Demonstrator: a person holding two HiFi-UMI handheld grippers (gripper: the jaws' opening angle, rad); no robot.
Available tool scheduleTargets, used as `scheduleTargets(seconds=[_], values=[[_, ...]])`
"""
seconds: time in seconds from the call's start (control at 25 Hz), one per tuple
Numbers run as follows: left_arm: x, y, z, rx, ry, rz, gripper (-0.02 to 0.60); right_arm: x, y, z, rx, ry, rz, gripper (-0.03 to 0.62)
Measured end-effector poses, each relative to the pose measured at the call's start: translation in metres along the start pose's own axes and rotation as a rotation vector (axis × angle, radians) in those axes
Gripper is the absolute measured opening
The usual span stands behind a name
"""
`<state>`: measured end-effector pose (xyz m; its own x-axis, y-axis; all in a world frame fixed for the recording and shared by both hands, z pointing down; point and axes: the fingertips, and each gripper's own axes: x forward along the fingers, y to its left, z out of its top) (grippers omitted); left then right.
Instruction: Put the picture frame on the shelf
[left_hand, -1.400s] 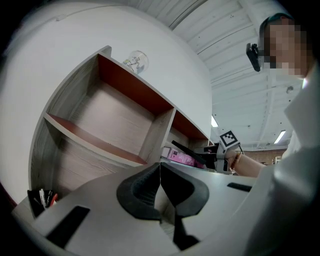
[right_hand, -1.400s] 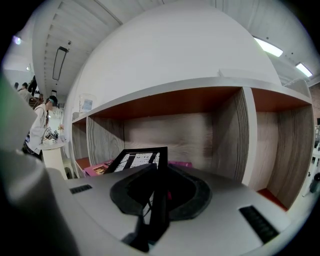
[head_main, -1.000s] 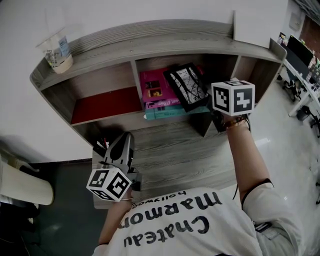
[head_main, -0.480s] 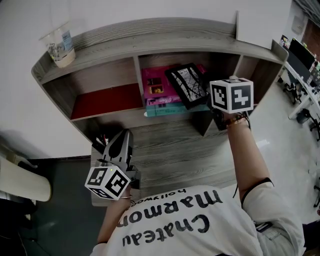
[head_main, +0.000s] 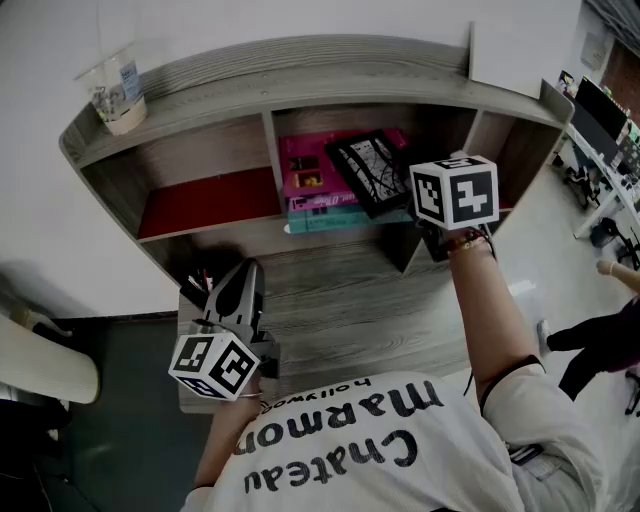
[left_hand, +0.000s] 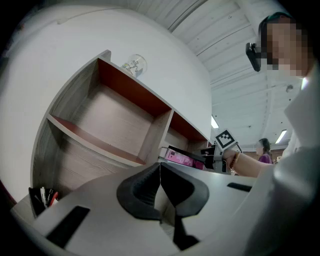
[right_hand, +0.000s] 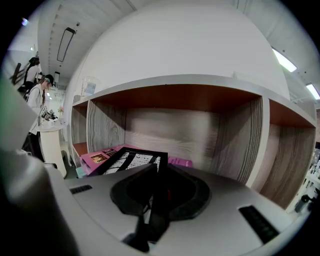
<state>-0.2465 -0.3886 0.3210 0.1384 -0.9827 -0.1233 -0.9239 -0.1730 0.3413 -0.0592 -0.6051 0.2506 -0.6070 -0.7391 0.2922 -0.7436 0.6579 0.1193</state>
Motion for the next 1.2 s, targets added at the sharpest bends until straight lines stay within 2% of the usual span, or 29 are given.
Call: scheduleTargets(seconds=[0.48, 0.76, 1.12, 1.2], values=[[-0.003, -0.003, -0.008, -0.011, -0.002, 0.019, 0.018, -0.003, -0.001, 0.003, 0.018, -0.020, 0.019, 0.067], [0.005, -0.014, -0.010, -0.002, -0.017, -0.006, 0.018, -0.001, -0.001, 0.005, 0.016, -0.019, 0.031, 0.067], [0.003, -0.029, -0.009, 0.009, -0.021, -0.001, 0.017, -0.001, -0.002, 0.005, -0.003, -0.022, 0.014, 0.064], [0.002, -0.031, -0.010, 0.012, -0.018, 0.001, 0.018, 0.000, -0.003, 0.006, -0.002, -0.025, 0.009, 0.045]])
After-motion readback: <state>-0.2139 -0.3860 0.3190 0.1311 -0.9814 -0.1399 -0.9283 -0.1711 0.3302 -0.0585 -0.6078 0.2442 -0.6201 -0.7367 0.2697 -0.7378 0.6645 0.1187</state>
